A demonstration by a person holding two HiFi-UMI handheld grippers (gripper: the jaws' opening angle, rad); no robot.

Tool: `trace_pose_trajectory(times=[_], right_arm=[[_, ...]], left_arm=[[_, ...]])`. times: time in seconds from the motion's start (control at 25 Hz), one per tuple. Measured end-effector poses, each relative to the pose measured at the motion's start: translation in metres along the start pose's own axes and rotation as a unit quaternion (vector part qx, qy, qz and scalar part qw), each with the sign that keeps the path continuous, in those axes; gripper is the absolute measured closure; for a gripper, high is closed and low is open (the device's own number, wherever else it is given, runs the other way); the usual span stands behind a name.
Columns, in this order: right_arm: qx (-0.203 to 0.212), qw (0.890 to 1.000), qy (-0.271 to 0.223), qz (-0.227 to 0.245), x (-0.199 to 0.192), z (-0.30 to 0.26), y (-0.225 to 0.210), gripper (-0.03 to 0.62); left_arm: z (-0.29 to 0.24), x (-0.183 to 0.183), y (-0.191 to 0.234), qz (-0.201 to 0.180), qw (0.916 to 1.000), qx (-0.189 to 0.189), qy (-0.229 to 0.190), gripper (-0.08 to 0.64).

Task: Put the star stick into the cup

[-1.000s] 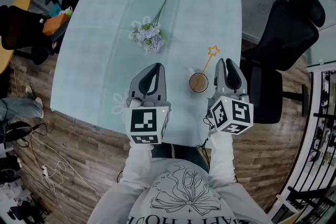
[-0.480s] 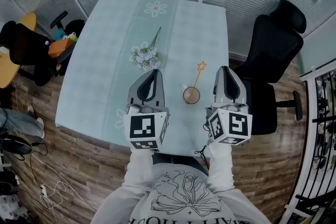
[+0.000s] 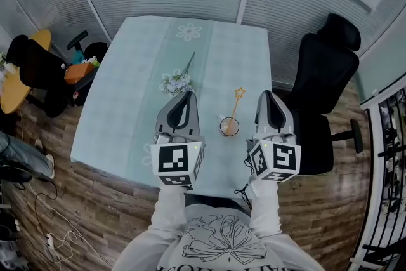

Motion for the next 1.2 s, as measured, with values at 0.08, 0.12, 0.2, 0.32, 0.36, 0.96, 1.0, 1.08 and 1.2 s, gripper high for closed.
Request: trace_pose_trajectory(times=[0.08,0.12,0.2,0.32,0.36,0.96,1.0,1.08,1.2], right_arm=[[0.000,1.000,-0.002,-0.003,0.0021,0.0014,-0.0006,0.577],[0.001,1.000,-0.002,-0.004,0.0030,0.0021,-0.0009,0.577],[0.002,1.000,-0.004,-0.003,0.0046,0.0033,-0.0017,0.577],[0.006,1.000,-0.006,-0.002,0.0068,0.0038,-0.0012,0.577],[0.007,1.000,-0.006,-0.003,0.0072,0.0037,-0.0005,0.577],[0.012,1.000,-0.001,-0.005,0.0051,0.0023,0.0054,0.577],[0.012,1.000,0.000,-0.005,0.0048,0.0020,0.0054,0.577],[0.013,1.000,0.001,-0.005,0.0043,0.0016,0.0048,0.577],[0.014,1.000,0.002,-0.003,0.0039,0.0009,0.0035,0.577]], left_arm=[[0.0015,0.0029,-0.0010,-0.002,1.0000,0.001,-0.003,0.554],[0.0020,0.0039,-0.0016,-0.002,1.0000,0.002,-0.005,0.554],[0.0026,0.0054,-0.0031,-0.002,1.0000,0.002,-0.006,0.554],[0.0039,0.0077,-0.0044,-0.004,1.0000,0.004,-0.008,0.554],[0.0044,0.0083,-0.0041,-0.004,0.9999,0.004,-0.008,0.554],[0.0075,0.0087,0.0008,-0.003,0.9999,0.007,-0.009,0.554],[0.0073,0.0087,0.0013,-0.004,0.9999,0.007,-0.009,0.554],[0.0068,0.0087,0.0015,-0.004,0.9999,0.008,-0.009,0.554],[0.0058,0.0087,0.0013,-0.004,0.9999,0.009,-0.009,0.554]])
Point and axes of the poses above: the fingertips, and each gripper's own axes: z backward along the fingers, y to its left, x out of its top, the point moved 8 cm from there along z, backward along the fingers, and after that the axes turned 11 degrees about -x, right-handed, at the moved point
